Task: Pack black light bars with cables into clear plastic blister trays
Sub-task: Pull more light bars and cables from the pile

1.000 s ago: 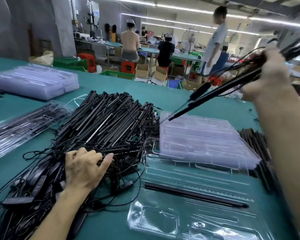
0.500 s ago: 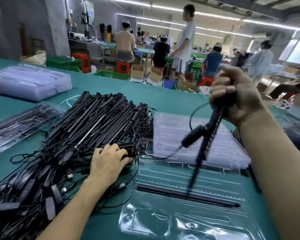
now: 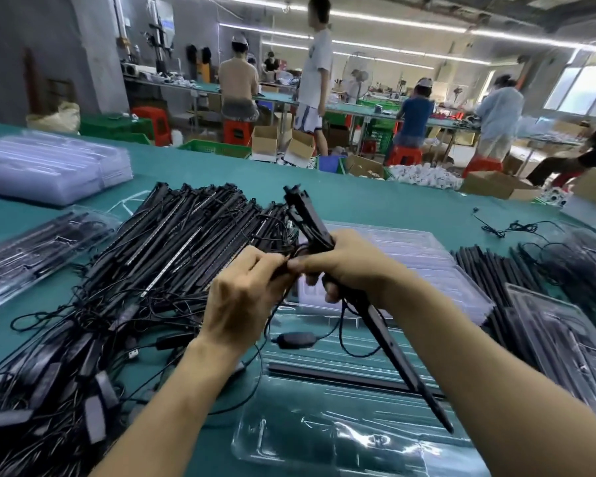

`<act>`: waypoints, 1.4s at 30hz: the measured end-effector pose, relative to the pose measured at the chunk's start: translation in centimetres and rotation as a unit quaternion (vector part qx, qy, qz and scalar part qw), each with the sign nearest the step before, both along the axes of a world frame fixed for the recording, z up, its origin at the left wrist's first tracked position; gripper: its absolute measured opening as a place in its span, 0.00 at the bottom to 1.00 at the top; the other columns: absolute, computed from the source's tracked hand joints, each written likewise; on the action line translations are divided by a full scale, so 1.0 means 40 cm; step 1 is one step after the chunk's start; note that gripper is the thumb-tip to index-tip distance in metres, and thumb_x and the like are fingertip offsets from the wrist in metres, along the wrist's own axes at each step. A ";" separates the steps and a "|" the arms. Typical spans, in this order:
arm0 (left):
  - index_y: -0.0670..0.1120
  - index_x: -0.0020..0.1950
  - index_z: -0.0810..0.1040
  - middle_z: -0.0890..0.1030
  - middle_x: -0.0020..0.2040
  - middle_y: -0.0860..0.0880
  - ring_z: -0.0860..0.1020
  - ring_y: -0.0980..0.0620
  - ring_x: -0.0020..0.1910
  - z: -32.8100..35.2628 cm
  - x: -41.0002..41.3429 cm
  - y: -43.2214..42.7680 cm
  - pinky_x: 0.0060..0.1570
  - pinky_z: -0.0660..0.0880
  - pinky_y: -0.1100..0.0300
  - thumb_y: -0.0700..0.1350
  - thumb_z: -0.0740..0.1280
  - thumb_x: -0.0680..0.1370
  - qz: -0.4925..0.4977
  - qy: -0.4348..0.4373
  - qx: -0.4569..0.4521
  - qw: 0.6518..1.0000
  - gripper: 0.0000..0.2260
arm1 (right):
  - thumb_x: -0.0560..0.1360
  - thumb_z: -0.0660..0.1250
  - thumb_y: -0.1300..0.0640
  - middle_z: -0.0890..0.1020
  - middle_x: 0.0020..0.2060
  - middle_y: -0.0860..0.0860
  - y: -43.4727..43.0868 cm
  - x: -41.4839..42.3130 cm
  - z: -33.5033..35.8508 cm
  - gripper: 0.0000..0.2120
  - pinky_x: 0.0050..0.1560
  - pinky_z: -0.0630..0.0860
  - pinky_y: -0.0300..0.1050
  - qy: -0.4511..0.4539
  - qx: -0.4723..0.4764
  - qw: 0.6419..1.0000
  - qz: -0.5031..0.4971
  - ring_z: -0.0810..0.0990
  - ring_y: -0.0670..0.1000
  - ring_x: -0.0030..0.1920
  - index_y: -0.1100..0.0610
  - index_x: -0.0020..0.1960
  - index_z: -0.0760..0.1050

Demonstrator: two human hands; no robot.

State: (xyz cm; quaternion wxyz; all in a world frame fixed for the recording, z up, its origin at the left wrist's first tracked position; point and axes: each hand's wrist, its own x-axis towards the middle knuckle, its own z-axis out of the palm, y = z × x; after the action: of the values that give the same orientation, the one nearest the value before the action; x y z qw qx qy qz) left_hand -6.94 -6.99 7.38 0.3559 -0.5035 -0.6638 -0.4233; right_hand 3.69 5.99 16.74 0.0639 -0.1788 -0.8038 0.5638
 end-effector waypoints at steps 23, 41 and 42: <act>0.50 0.47 0.84 0.79 0.40 0.50 0.78 0.44 0.39 -0.218 -0.108 -0.168 0.43 0.70 0.48 0.40 0.78 0.61 0.256 -0.057 -0.308 0.914 0.16 | 0.72 0.72 0.55 0.75 0.29 0.48 0.084 0.052 0.143 0.06 0.27 0.72 0.36 0.289 -0.313 0.899 -0.099 0.69 0.42 0.23 0.54 0.39 0.76; 0.53 0.44 0.71 0.77 0.37 0.53 0.77 0.51 0.34 -0.160 0.009 -0.138 0.31 0.74 0.57 0.56 0.60 0.78 0.217 -0.220 -0.362 0.879 0.09 | 0.68 0.72 0.54 0.71 0.27 0.46 0.060 0.080 0.083 0.09 0.23 0.67 0.33 0.160 -0.311 0.935 -0.054 0.64 0.41 0.21 0.51 0.30 0.77; 0.52 0.46 0.71 0.78 0.40 0.52 0.78 0.49 0.38 -0.173 0.023 -0.137 0.36 0.76 0.55 0.57 0.58 0.79 0.224 -0.239 -0.397 0.858 0.10 | 0.68 0.71 0.54 0.71 0.27 0.46 0.062 0.082 0.079 0.09 0.23 0.67 0.33 0.158 -0.312 0.935 -0.059 0.64 0.41 0.21 0.51 0.30 0.77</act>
State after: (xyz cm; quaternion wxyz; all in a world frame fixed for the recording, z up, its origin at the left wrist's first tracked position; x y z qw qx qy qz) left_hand -6.01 -12.47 0.46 0.0414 -0.3232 -0.9349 -0.1406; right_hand 6.98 8.48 19.90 0.1646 -0.1456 -0.5548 0.8024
